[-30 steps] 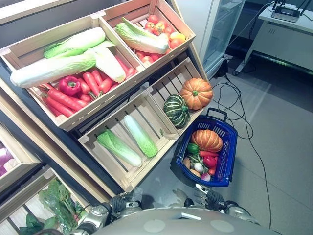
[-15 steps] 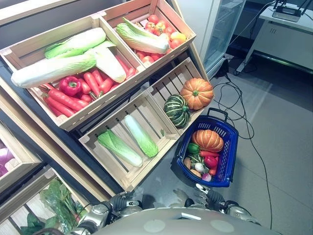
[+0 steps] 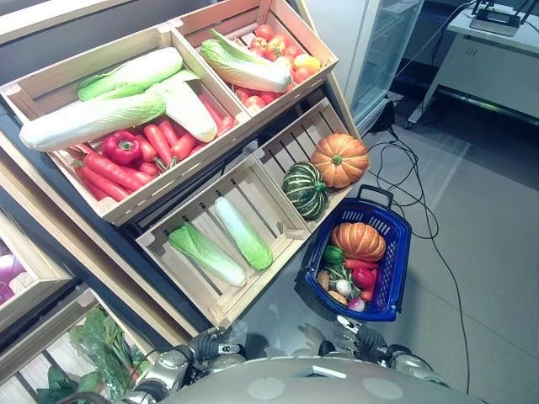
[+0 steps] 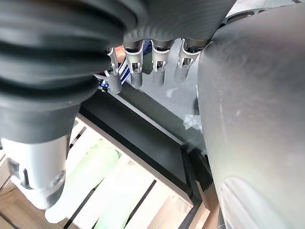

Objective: Pick up fruits and vegetables into the basket

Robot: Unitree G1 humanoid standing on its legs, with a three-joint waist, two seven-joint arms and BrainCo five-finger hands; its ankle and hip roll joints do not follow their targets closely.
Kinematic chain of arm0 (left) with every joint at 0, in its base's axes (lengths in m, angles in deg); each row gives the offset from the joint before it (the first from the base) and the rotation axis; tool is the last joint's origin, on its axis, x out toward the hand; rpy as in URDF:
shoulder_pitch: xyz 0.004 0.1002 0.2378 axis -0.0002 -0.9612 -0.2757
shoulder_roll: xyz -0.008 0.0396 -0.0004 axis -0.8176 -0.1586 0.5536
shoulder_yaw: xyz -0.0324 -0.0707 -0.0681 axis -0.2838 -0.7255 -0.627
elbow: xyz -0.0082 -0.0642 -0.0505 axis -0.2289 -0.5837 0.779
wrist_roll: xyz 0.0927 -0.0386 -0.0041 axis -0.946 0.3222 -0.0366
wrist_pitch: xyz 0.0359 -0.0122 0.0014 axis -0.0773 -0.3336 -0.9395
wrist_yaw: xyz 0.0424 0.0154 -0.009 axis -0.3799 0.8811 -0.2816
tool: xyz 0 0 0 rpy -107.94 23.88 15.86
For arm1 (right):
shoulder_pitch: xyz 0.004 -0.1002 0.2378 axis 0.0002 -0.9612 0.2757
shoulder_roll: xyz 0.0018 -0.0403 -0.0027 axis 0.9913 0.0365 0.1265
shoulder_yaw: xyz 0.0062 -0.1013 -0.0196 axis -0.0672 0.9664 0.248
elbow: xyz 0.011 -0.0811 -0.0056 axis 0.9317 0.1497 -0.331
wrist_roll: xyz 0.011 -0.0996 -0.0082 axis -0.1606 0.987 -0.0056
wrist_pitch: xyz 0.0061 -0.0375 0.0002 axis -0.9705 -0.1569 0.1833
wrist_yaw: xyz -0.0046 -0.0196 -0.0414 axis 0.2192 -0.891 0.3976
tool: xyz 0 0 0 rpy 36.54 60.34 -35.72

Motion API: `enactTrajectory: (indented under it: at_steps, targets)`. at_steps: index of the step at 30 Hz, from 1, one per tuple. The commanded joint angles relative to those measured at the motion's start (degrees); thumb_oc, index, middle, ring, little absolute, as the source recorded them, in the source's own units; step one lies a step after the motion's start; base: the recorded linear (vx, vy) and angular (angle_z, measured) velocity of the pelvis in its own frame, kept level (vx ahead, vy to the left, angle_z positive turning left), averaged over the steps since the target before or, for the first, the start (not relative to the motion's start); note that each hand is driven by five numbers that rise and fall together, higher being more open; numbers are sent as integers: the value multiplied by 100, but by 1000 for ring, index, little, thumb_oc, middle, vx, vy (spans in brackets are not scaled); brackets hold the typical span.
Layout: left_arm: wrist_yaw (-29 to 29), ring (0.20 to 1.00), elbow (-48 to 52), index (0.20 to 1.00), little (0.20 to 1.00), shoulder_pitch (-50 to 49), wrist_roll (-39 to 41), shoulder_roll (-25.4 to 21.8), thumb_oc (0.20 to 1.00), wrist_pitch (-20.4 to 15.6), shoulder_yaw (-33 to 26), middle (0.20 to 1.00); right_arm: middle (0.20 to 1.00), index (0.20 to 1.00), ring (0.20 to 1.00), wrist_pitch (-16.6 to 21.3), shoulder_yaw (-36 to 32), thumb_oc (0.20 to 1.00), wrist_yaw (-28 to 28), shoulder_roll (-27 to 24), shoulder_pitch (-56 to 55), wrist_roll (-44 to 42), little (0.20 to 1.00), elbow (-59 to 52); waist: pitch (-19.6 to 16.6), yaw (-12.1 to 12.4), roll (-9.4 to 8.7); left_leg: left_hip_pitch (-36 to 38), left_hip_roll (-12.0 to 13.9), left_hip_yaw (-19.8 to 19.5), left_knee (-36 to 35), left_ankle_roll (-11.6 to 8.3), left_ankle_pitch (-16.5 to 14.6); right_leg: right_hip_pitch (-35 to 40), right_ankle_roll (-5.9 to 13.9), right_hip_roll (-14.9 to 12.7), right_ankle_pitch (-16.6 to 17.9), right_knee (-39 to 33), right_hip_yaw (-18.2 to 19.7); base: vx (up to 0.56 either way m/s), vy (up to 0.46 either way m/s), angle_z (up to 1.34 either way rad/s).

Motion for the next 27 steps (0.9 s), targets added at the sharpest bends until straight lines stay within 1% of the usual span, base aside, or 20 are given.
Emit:
enactTrajectory:
  at_steps: [1,2,3,5,7,8,9,10,11,12,15,17,19,20,23,26,27]
  targets:
    - [1176,1000,486,1000,1000,629,-268,-224,1000,-1123,119,1000,1000,1000,1000,532,109,1000,-133,144,317,-118,1000,-236,393,66,-156,-58,-65,142,172,134,-535,166,284,-266,-642,442,-112,-57,-10,2]
    - [1402,1000,962,1000,1000,625,-439,-350,1000,-1267,69,1000,1000,1000,1000,565,108,1000,-202,107,297,-196,1000,-441,425,83,-165,-77,-65,130,176,137,-534,149,277,-267,-643,451,-114,-45,-16,3]
    - [1494,1000,1152,1000,1000,624,-493,-410,1000,-1307,60,1000,1000,1000,1000,612,108,1000,-228,89,287,-222,1000,-525,438,90,-168,-85,-64,126,179,139,-533,143,274,-267,-643,454,-116,-50,-26,6]
    - [1724,1000,2324,1000,1000,606,-778,-854,1000,-1610,47,1000,1000,1000,1000,658,49,1000,-358,-25,195,-371,1000,-1008,493,118,-177,-130,-54,100,199,150,-533,110,254,-272,-650,480,-105,-35,-30,6]
    - [1835,1000,3484,1000,1000,576,-1039,-1343,1000,-1788,-41,1000,1000,1000,1000,721,-80,1000,-456,-146,74,-449,1000,-1482,519,135,-165,-159,-50,66,193,172,-526,76,244,-280,-656,509,-98,0,0,0]
    - [1904,1000,3732,1000,1000,546,-1086,-1485,1000,-2037,-82,1000,1000,1000,1000,779,-120,1000,-486,-173,28,-489,1000,-1623,521,131,-164,-167,-46,67,195,177,-523,64,245,-287,-658,524,-97,0,0,0]
    - [2045,1000,4433,1000,1000,499,-1358,-1708,1000,-2156,-313,1000,1000,1000,1000,860,-219,1000,-614,-232,-81,-495,1000,-1994,522,128,-149,-185,-44,38,188,192,-521,40,239,-289,-660,536,-73,0,0,0]
    - [2167,1000,4704,1000,1000,483,-1512,-1803,1000,-2213,-397,1000,1000,1000,1000,897,-265,1000,-676,-255,-143,-484,1000,-2210,520,115,-142,-186,-39,35,179,196,-519,33,242,-295,-663,545,-70,0,0,0]
    - [2161,1000,4726,1000,1000,466,-1511,-1808,1000,-2200,-405,1000,1000,1000,1000,888,-262,1000,-684,-254,-155,-480,1000,-2226,516,113,-144,-185,-39,35,177,196,-518,32,242,-295,-665,547,-69,49,-21,-1]
    - [2530,1000,5296,1000,1000,417,-2155,-2029,1000,-2584,-644,1000,1000,1000,1000,1035,-399,1000,-825,-311,-332,-460,1000,-2769,512,70,-126,-179,-25,48,173,190,-519,25,263,-323,-667,562,-57,63,-23,-2]
    - [3162,1000,5833,1000,1000,341,-3028,-2269,1000,-2767,-938,1000,1000,1000,1000,1290,-547,1000,-1092,-356,-659,-359,1000,-3487,458,-51,-106,-177,-16,92,149,175,-525,-25,309,-376,-687,607,-16,94,-8,-1]
    - [3611,1000,6003,1000,1000,377,-3601,-2418,1000,-2744,-1001,1000,1000,1000,1000,1404,-577,1000,-1219,-415,-802,-325,1000,-3814,446,-141,-90,-179,-5,132,147,159,-528,-64,338,-415,-698,650,7,75,7,-3]
    - [4004,1000,6142,1000,1000,503,-4114,-2705,1000,-2605,-971,1000,1000,1000,1000,1490,-610,1000,-1383,-528,-920,-252,1000,-4150,441,-263,-58,-196,1,185,182,140,-547,-140,374,-465,-720,720,58,78,19,-4]
    - [4149,1000,6178,1000,1000,555,-4231,-2778,1000,-2528,-930,1000,1000,1000,1000,1473,-608,1000,-1437,-566,-939,-251,1000,-4270,445,-301,-44,-207,3,199,206,135,-557,-179,379,-480,-733,761,79,58,49,-11]
    - [4783,1000,6132,1000,1000,1067,-4853,-3249,1000,-2000,-508,1000,1000,1000,1000,1435,-569,1000,-1644,-824,-963,-151,1000,-4737,561,-557,71,-337,-26,272,384,135,-616,-481,387,-546,-802,1033,232,25,82,-16]
    - [5170,1000,5971,1000,1000,1773,-5244,-3624,1000,-1431,50,1000,1000,1000,1000,1331,-512,1000,-1880,-1170,-793,-33,1000,-5092,786,-817,246,-555,-60,360,574,112,-629,-904,387,-600,-836,1293,403,-81,155,-17]
    - [5225,1000,5872,1000,1000,2057,-5298,-3749,1000,-1303,246,1000,1000,1000,1000,1289,-497,1000,-1933,-1293,-705,-12,1000,-5184,881,-897,309,-623,-69,401,597,105,-615,-1049,386,-606,-851,1381,461,-151,192,-25]
